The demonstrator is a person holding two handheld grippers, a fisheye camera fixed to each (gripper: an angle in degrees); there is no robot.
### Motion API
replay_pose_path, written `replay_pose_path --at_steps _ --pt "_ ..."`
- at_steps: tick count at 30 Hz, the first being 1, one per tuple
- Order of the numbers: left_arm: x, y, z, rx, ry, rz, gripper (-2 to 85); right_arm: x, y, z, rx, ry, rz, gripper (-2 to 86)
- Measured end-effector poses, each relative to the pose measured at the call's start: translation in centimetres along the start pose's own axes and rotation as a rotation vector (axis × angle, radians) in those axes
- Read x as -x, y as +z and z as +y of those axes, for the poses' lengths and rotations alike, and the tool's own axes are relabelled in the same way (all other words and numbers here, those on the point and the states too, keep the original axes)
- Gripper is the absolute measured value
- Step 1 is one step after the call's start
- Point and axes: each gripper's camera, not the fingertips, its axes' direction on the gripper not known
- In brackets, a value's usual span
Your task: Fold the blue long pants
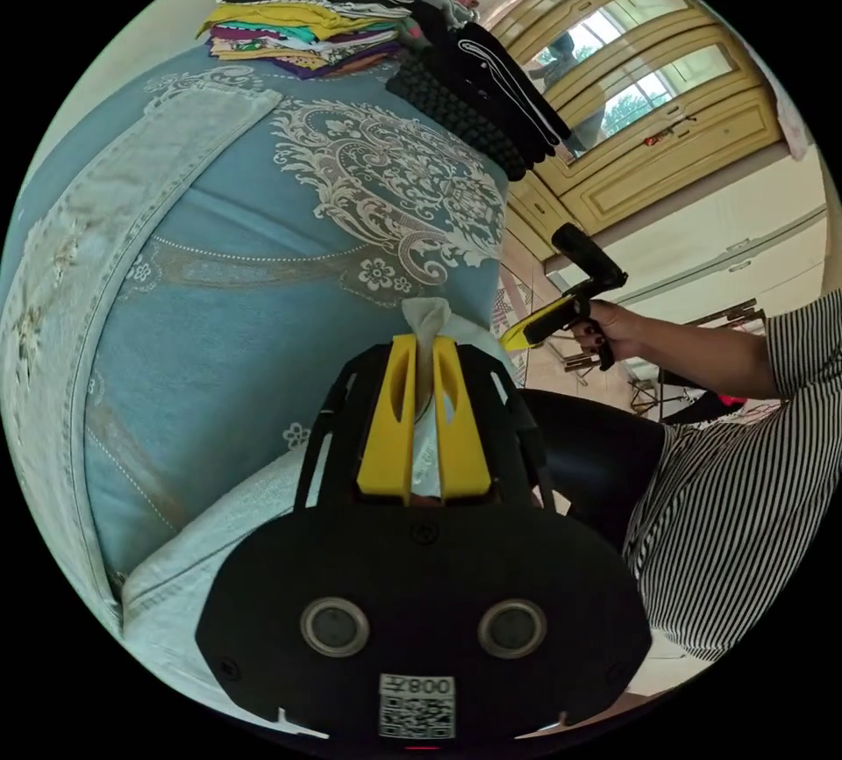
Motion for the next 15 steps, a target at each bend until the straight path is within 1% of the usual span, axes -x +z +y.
replay_pose_path --at_steps 2,5,7,10,12,13,15 --pt "0.1 0.2 -0.3 -0.042 -0.036 0.042 3.3 0.6 -1.3 2.1 0.007 0.011 -0.130 9.4" --pt "-0.3 0.5 -1.3 -0.054 -0.039 0.049 2.9 3.2 -3.1 4.8 0.024 -0.038 -0.241 6.6" --pt "-0.6 0.7 -2.2 -0.065 -0.029 0.050 2.8 5.1 -4.4 6.6 0.038 -0.066 -0.302 4.7" --pt "-1.2 0.4 -3.6 -0.103 0.001 0.038 2.7 9.1 -8.4 10.0 -0.030 -0.146 -0.347 2.9" --pt "-0.9 -1.0 -4.4 -0.214 -0.004 0.056 2.8 12.1 -11.8 12.1 -0.099 -0.230 -0.405 2.4" --pt "-0.8 -1.4 -4.6 -0.244 -0.006 0.064 2.9 14.5 -14.5 13.5 -0.156 -0.308 -0.421 2.2" --pt "0.0 -2.7 -5.1 -0.356 -0.023 0.101 3.3 19.0 -18.2 15.5 -0.199 -0.455 -0.383 2.0"
